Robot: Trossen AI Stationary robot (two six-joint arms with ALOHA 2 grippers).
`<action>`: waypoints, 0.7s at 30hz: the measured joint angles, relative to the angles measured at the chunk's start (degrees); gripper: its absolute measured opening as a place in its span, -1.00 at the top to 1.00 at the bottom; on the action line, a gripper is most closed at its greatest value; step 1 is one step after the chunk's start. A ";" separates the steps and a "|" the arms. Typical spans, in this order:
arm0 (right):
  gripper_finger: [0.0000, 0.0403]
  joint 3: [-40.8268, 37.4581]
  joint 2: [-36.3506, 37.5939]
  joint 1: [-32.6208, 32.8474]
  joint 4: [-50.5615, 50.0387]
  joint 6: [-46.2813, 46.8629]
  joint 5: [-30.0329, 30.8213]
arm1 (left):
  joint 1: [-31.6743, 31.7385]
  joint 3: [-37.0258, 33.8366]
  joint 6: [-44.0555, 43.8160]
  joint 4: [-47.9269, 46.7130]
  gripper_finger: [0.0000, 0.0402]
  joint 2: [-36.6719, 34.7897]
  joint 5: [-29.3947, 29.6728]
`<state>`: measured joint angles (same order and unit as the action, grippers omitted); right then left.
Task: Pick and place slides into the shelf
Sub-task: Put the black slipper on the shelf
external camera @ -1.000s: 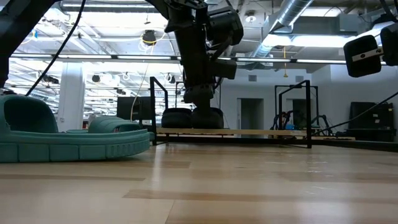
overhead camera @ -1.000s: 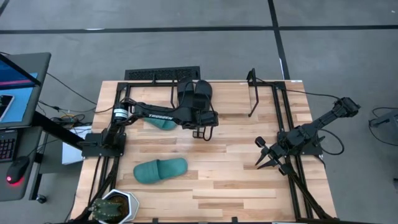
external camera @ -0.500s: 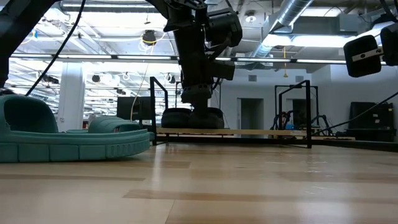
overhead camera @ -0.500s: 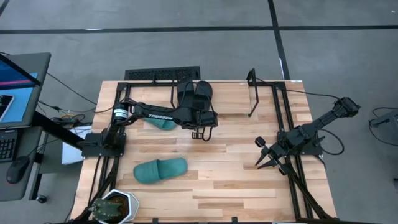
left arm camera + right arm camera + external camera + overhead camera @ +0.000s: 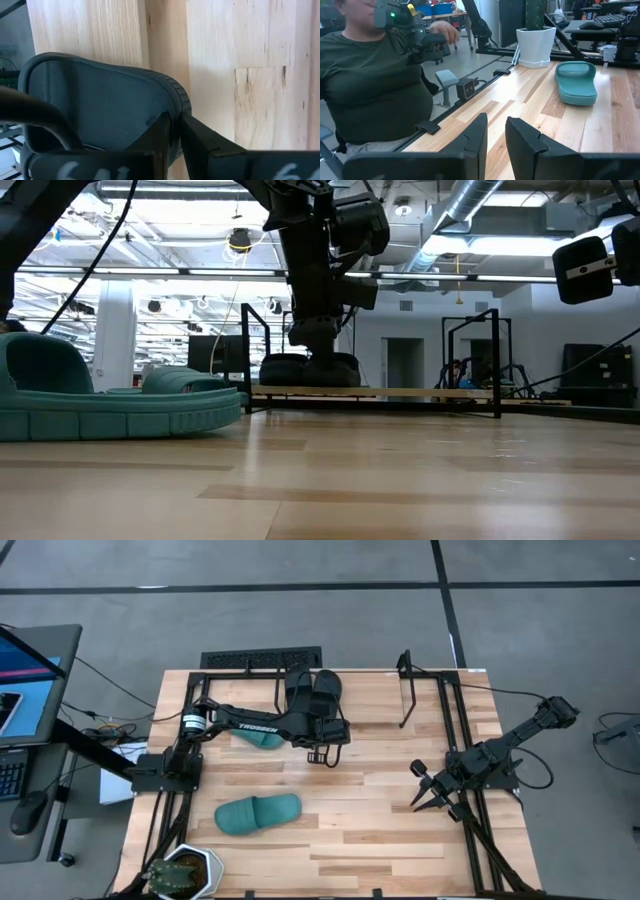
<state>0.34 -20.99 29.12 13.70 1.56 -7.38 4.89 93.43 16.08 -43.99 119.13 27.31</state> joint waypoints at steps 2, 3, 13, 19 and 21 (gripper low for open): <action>0.71 0.00 0.00 0.01 -0.01 0.00 0.00 | 0.00 0.00 -0.07 0.01 0.86 0.00 0.00; 0.71 0.00 0.02 -0.01 0.01 0.00 0.00 | 0.00 0.00 -0.02 0.10 0.86 0.00 0.06; 0.71 0.00 0.01 0.00 -0.03 0.00 -0.01 | 0.00 0.02 0.25 0.17 0.86 0.00 -0.08; 0.71 0.00 0.00 0.01 -1.76 0.04 -0.02 | 0.37 0.01 -1.12 0.92 0.78 0.00 -0.43; 0.71 0.00 0.00 0.00 -1.76 0.34 -0.02 | 0.59 0.01 -2.30 0.92 0.68 0.00 -0.31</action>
<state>0.34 -20.99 29.11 11.94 1.90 -7.40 5.47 93.43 13.78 -43.07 119.13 27.00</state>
